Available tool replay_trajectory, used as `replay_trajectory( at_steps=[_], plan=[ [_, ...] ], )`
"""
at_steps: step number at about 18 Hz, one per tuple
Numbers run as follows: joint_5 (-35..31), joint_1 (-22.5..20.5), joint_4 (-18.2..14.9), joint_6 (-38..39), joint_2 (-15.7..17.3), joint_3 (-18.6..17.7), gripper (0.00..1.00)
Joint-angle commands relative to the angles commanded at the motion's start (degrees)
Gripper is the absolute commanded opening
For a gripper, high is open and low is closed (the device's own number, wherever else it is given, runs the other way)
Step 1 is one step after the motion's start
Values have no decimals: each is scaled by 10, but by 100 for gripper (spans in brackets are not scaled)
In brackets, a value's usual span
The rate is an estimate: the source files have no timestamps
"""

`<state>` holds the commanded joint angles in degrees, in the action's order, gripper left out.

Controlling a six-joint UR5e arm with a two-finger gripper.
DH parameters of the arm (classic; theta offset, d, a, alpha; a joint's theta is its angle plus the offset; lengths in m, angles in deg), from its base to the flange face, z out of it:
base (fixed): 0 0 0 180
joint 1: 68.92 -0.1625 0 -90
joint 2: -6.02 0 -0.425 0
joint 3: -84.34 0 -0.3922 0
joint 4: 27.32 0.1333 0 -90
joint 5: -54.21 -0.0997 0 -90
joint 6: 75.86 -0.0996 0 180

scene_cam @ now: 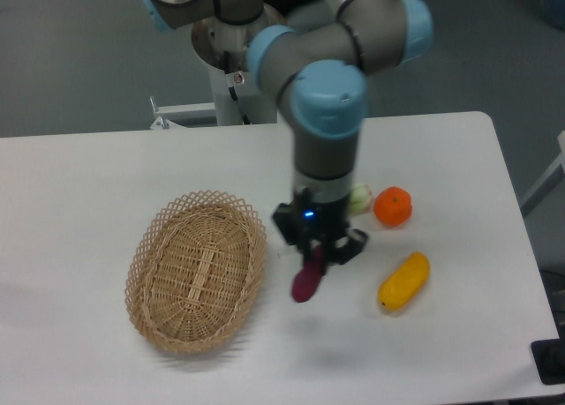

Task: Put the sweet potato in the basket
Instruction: 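Carry the held sweet potato over the wicker basket and lower it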

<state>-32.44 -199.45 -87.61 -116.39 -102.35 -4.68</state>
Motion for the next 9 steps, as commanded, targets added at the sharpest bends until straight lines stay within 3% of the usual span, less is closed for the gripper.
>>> replay_trajectory(
  at_steps=[4,8,9],
  plan=[
    [-73,64,17,8,4,-65,19],
    [-101,93,123,-1,3,-140,19],
    [-102,98,134,-7,1,-152,19]
  ],
)
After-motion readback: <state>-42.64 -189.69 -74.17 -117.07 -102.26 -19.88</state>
